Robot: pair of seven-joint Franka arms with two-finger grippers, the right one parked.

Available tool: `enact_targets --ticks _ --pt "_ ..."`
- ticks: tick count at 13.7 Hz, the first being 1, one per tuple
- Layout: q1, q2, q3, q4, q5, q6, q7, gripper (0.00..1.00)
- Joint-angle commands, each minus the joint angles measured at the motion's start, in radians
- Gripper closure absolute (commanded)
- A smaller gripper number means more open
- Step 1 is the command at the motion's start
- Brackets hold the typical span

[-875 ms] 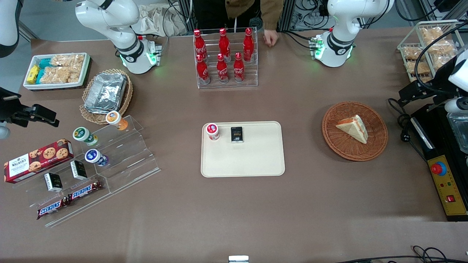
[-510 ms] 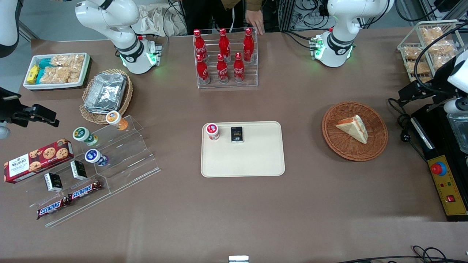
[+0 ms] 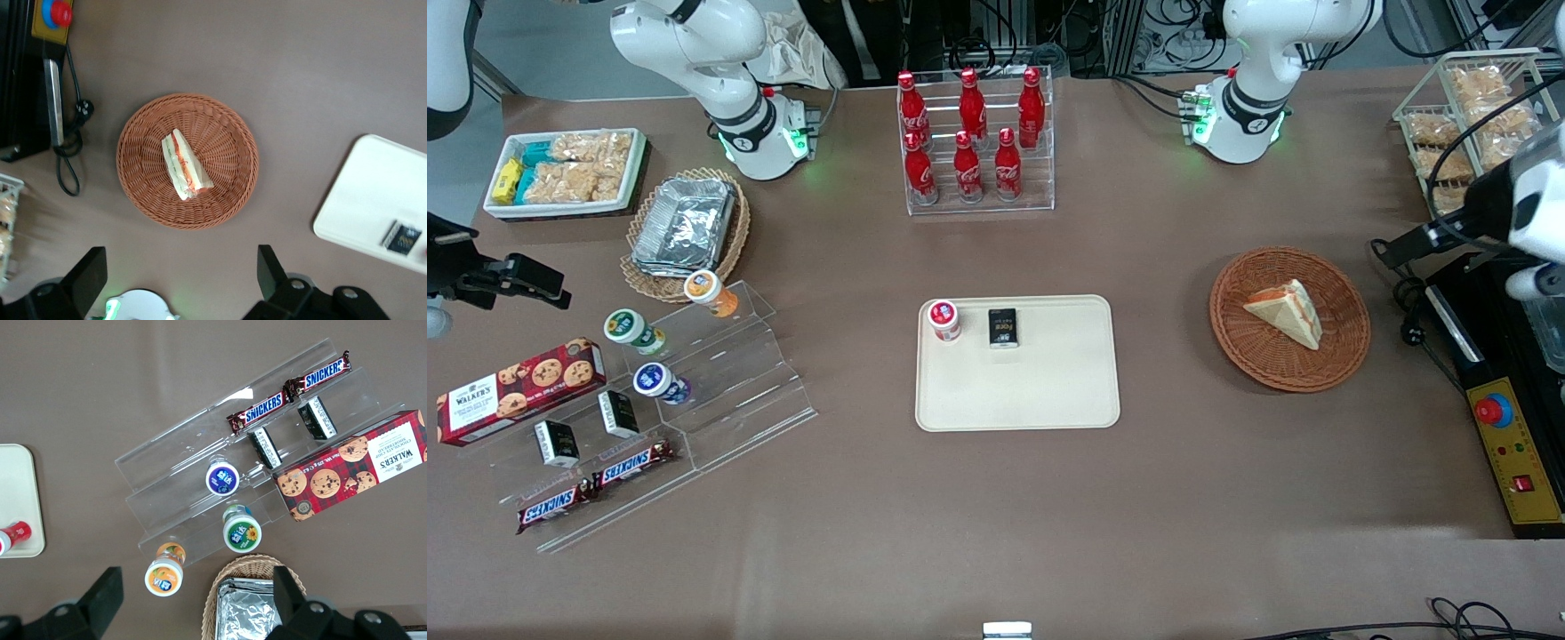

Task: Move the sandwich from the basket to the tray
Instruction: 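Move the left gripper toward the wicker basket holding the sandwich, then lower the open left gripper over the wrapped sandwich in the basket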

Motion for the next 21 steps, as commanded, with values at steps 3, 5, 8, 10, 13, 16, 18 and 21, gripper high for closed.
enact_targets --ticks 3,5,8,10,13,16,18,21 --pt "-0.005 -0.221 0.008 -0.477 0.021 0.354 -0.19 0.0" --pt "-0.005 -0.231 0.006 -0.589 0.059 0.458 -0.265 0.0" --pt "-0.005 -0.197 0.008 -0.662 0.063 0.557 -0.371 0.0" --pt "-0.005 -0.157 0.006 -0.709 0.064 0.649 -0.444 0.0" --pt "-0.005 -0.102 0.008 -0.787 0.063 0.799 -0.462 0.0" --pt "0.0 -0.044 0.008 -0.851 0.06 0.934 -0.463 0.0" --pt "0.017 -0.016 0.009 -0.869 0.06 0.979 -0.463 0.0" --pt "0.031 0.034 0.009 -0.892 0.06 1.063 -0.463 0.0"
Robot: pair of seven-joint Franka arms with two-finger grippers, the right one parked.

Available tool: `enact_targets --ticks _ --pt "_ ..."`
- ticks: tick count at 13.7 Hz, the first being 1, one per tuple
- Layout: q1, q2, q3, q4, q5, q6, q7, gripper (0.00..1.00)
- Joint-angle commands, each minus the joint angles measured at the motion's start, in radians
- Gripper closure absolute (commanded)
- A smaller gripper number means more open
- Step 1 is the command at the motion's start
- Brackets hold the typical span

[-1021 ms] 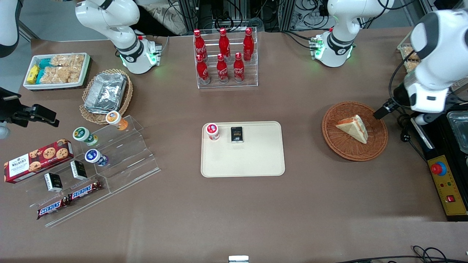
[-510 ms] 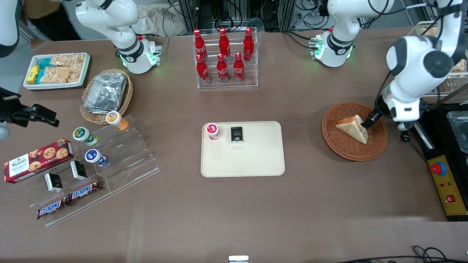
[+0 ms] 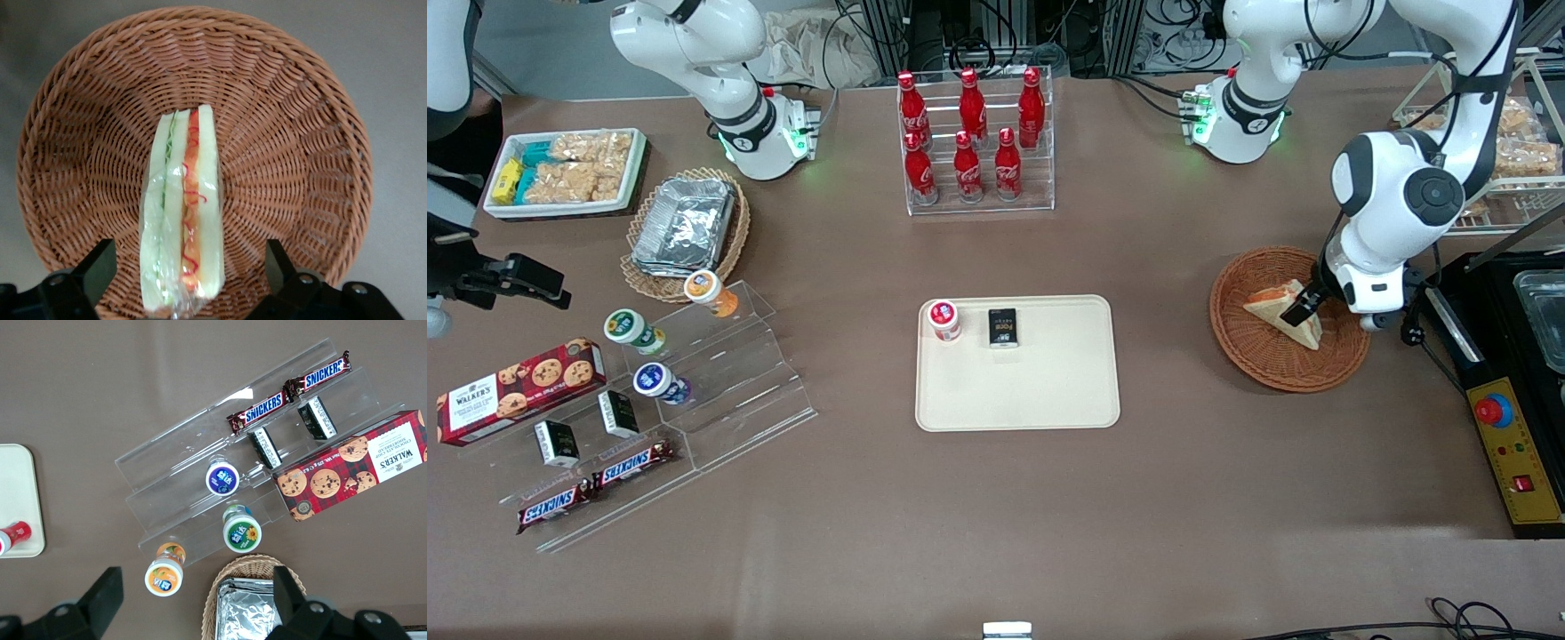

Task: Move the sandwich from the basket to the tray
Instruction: 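Lower the open left gripper over the wrapped sandwich in the basket, then close the left gripper on the sandwich and lift it, then carry the held sandwich from the basket over to the cream tray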

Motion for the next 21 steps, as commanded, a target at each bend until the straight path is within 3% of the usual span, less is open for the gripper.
enact_targets --ticks 1,3,4,5,6,14,19,21 --pt "0.008 0.054 -0.003 -0.044 0.019 0.144 -0.042 0.0" --pt "0.007 0.098 -0.005 -0.061 0.019 0.227 -0.087 0.0" --pt "0.005 0.109 -0.005 -0.062 0.019 0.235 -0.096 0.06" --pt "0.007 0.106 -0.005 -0.062 0.019 0.235 -0.116 0.46" --pt "0.005 0.106 -0.005 -0.062 0.019 0.235 -0.143 0.99" --pt "-0.001 0.039 -0.011 -0.04 0.028 0.182 -0.179 1.0" --pt "-0.006 -0.049 -0.07 0.132 0.061 -0.201 -0.012 1.0" --pt "-0.006 -0.046 -0.135 0.3 0.106 -0.422 0.005 1.0"
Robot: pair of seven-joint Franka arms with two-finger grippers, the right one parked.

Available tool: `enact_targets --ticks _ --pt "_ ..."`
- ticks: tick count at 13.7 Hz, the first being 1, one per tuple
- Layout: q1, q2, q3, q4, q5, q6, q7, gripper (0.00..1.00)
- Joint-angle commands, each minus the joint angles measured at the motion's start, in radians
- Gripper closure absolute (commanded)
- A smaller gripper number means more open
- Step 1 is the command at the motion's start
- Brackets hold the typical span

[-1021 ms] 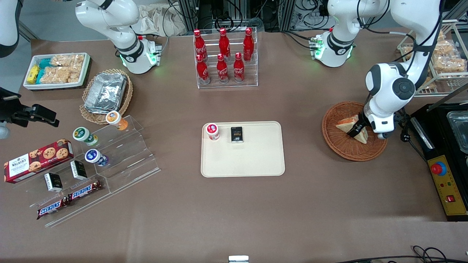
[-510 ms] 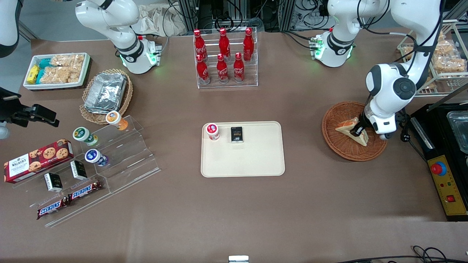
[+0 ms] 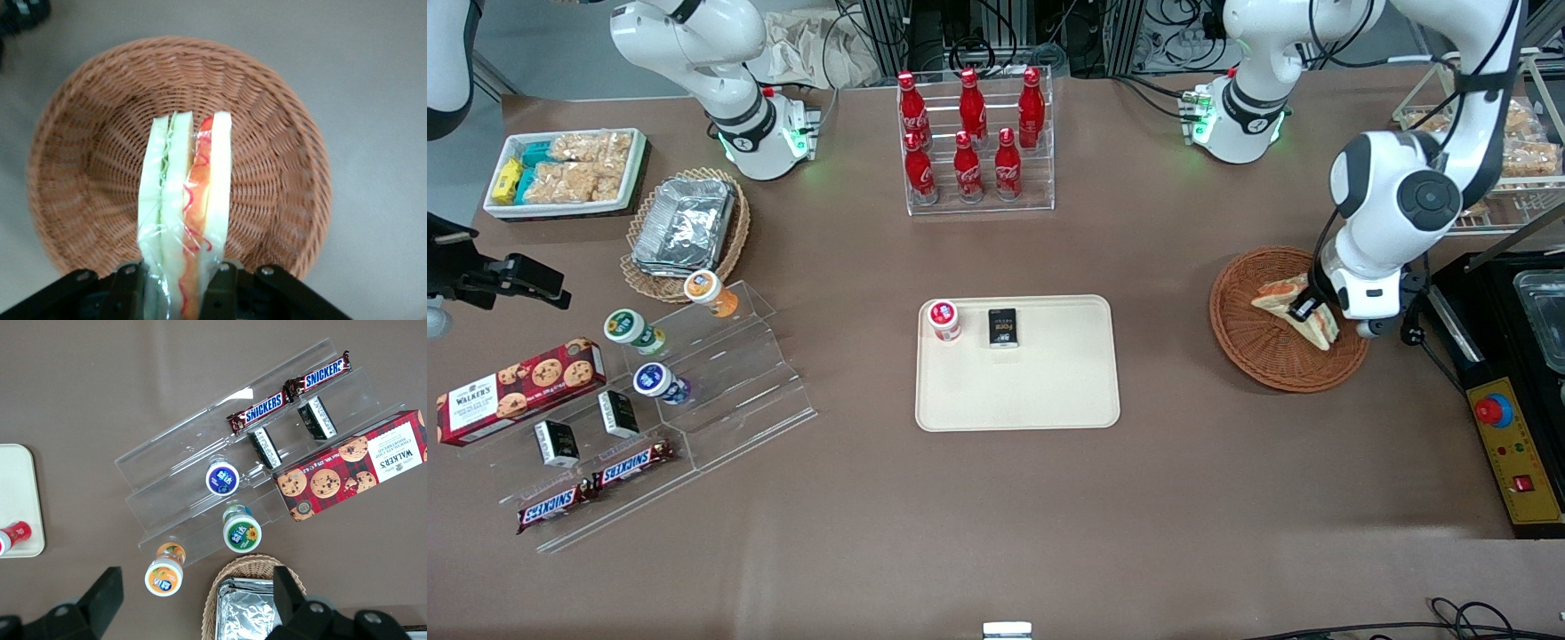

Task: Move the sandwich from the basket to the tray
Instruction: 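Carry the held sandwich from the basket over to the cream tray, then lower the sandwich onto the tray and open the left gripper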

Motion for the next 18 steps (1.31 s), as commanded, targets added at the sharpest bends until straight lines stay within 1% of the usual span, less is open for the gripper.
enact_targets --ticks 1,2,4,5,7,8,9,10,11,14,16,17,18 --pt "0.001 0.009 -0.088 0.253 0.035 -0.309 0.029 1.0" --pt "0.002 0.023 -0.13 0.354 0.035 -0.421 0.043 1.0" --pt "0.001 0.055 -0.194 0.529 0.031 -0.583 0.092 1.0" --pt "0.001 0.067 -0.225 0.597 0.023 -0.631 0.101 1.0" --pt "0.001 0.07 -0.292 0.682 0.011 -0.666 0.124 1.0" --pt "0.001 0.078 -0.32 0.711 -0.033 -0.663 0.129 1.0" --pt "0.001 0.092 -0.337 0.72 -0.104 -0.639 0.13 1.0" --pt "-0.009 0.11 -0.352 0.714 -0.138 -0.575 0.13 1.0" --pt "-0.031 0.128 -0.38 0.69 -0.14 -0.499 0.13 1.0" --pt "-0.11 0.207 -0.394 0.601 -0.118 -0.314 0.121 1.0" --pt "-0.148 0.269 -0.394 0.555 -0.054 -0.219 0.112 1.0" --pt "-0.151 0.306 -0.394 0.541 -0.035 -0.19 0.113 1.0" --pt "-0.156 0.344 -0.394 0.532 0.001 -0.156 0.113 1.0"
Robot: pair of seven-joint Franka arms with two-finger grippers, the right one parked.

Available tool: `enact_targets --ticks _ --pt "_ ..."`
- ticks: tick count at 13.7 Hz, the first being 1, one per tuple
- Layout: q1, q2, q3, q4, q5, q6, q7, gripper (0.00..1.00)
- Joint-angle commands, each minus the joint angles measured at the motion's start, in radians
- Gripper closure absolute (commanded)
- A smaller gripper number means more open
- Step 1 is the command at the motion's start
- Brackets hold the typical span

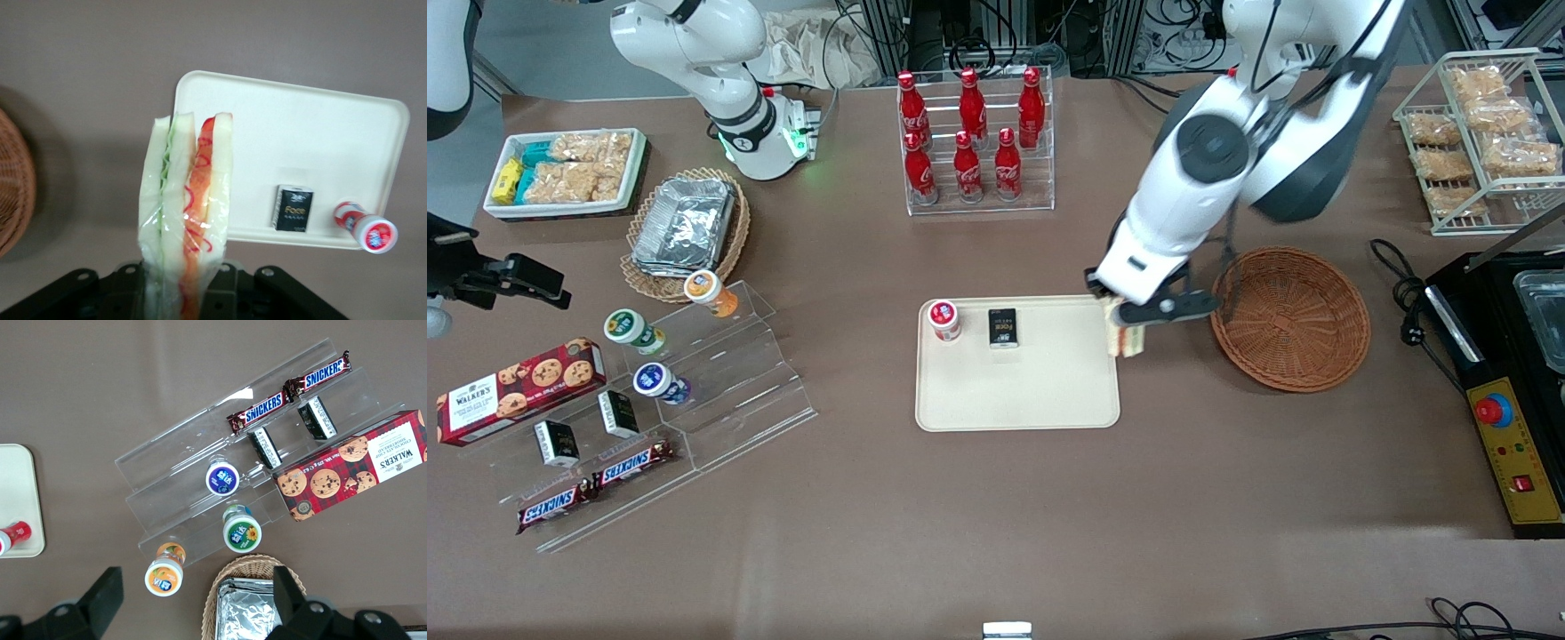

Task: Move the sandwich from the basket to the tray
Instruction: 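Lower the sandwich onto the tray and open the left gripper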

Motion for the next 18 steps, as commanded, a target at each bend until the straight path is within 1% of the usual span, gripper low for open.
enact_targets --ticks 1,2,3,5,6,9,10,13,14,15,18 --pt "-0.021 0.091 0.004 -0.018 0.087 0.075 -0.002 1.0" --pt "-0.026 0.125 0.005 -0.019 0.113 0.095 0.0 1.0" --pt "-0.026 0.171 0.005 -0.018 0.155 0.12 -0.002 1.0" --pt "-0.032 0.24 0.005 -0.012 0.221 0.185 -0.052 1.0" --pt "-0.044 0.268 0.005 -0.009 0.271 0.209 -0.083 1.0" --pt "-0.059 0.355 0.005 0.025 0.382 0.218 -0.14 1.0" --pt "-0.061 0.371 0.005 0.027 0.4 0.22 -0.143 1.0" --pt "-0.064 0.401 0.005 0.039 0.42 0.239 -0.146 1.0" --pt "-0.064 0.408 0.007 0.039 0.422 0.246 -0.146 0.79" --pt "-0.064 0.408 0.007 0.039 0.423 0.246 -0.145 0.01" --pt "-0.061 0.392 0.007 0.041 0.425 0.243 -0.172 0.0"
